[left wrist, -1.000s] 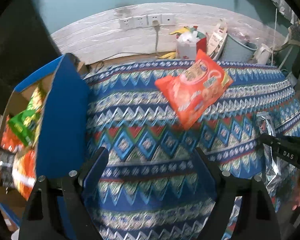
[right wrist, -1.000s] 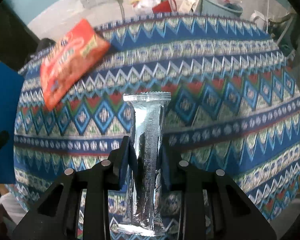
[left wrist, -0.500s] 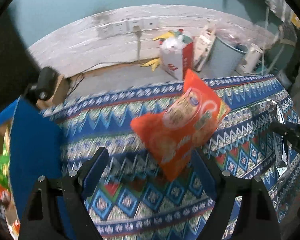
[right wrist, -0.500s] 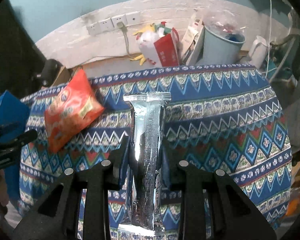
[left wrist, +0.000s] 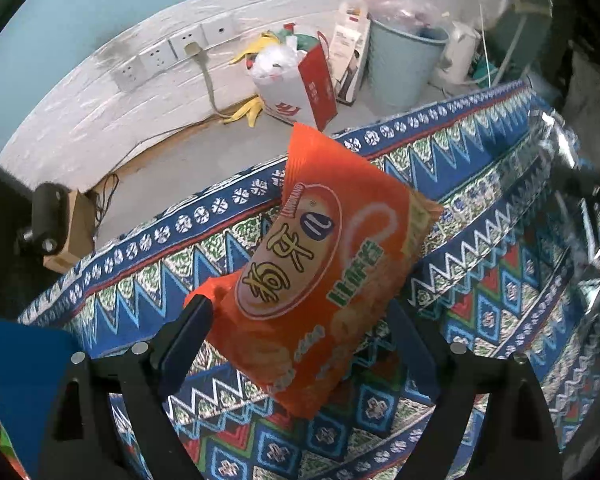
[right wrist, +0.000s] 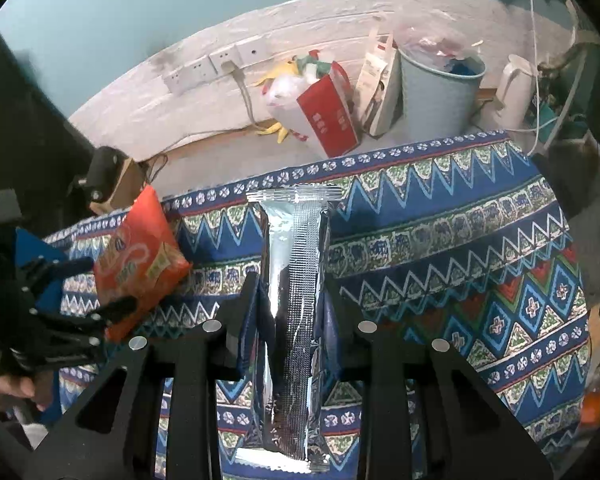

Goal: Organize snacks
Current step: 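Lift both held snacks and carry them over the cardboard box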

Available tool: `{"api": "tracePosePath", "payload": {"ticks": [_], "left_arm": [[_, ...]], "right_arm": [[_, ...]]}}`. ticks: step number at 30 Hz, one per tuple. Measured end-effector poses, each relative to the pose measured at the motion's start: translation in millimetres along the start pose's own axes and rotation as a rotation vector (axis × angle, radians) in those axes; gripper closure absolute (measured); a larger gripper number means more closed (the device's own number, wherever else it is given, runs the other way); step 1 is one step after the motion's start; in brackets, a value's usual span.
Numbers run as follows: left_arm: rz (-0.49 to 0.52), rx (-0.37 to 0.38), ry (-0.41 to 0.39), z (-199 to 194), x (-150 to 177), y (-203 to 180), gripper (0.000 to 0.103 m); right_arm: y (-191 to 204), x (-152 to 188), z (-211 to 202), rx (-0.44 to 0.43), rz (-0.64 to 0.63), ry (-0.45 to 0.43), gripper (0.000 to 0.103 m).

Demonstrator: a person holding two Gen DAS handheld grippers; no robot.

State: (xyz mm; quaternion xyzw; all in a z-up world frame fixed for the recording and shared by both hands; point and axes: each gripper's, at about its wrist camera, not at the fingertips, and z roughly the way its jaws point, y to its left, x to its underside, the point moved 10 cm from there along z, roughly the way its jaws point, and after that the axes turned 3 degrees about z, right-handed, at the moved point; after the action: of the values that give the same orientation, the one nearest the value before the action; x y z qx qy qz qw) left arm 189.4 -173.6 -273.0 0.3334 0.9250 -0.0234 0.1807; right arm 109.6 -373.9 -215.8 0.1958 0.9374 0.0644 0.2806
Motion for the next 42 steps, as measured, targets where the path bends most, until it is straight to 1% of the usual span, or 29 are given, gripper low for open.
{"api": "tracePosePath", "payload": {"ticks": [5, 9, 13, 15, 16, 17, 19, 23, 27, 31, 37, 42], "left_arm": [[0.043, -0.015, 0.015, 11.0, -2.8, -4.2, 0.008], [0.049, -0.032, 0.024, 19.2, -4.8, -5.8, 0.003], [0.066, -0.079, 0.031, 25.1, -5.4, -8.0, 0.003], [0.072, -0.068, 0.015, 24.4, -5.7, -10.4, 0.008], [0.074, -0.060, 0.006, 23.1, -5.4, -11.9, 0.019], [0.079, -0.067, 0.003, 22.4, -4.9, -12.1, 0.028], [0.093, -0.063, -0.017, 19.5, -5.1, -14.8, 0.042], [0.071, -0.060, -0.047, 12.1, -5.1, -15.2, 0.054], [0.058, -0.083, -0.077, 4.3, -5.0, -13.2, 0.055], [0.056, -0.125, -0.127, -11.8, -6.3, -10.3, 0.055], [0.012, -0.113, -0.167, -39.2, -2.4, -7.9, 0.055], [-0.031, -0.114, -0.184, -61.2, 7.8, -3.0, 0.055]], "right_arm": [[-1.8, -1.4, 1.8, -0.013, 0.023, 0.011, 0.076], [2.5, -2.0, 3.7, -0.025, 0.024, 0.018, 0.076], [7.5, -1.6, 4.1, -0.015, -0.005, 0.014, 0.076], [8.4, -1.1, 3.6, -0.008, -0.016, 0.011, 0.076], [8.8, -0.7, 3.3, -0.006, -0.020, 0.009, 0.076], [9.1, -0.2, 2.8, -0.004, -0.024, 0.008, 0.076], [9.1, 0.3, 2.3, -0.001, -0.028, 0.007, 0.076], [8.3, -0.3, -0.2, -0.001, -0.025, 0.003, 0.076], [10.4, -2.4, -4.0, -0.004, -0.027, -0.004, 0.076], [14.1, -6.1, -9.3, -0.003, -0.043, -0.015, 0.076], [26.5, -11.1, -19.8, -0.007, -0.069, -0.036, 0.076], [41.5, -15.3, -30.0, -0.013, -0.102, -0.059, 0.076]]}}
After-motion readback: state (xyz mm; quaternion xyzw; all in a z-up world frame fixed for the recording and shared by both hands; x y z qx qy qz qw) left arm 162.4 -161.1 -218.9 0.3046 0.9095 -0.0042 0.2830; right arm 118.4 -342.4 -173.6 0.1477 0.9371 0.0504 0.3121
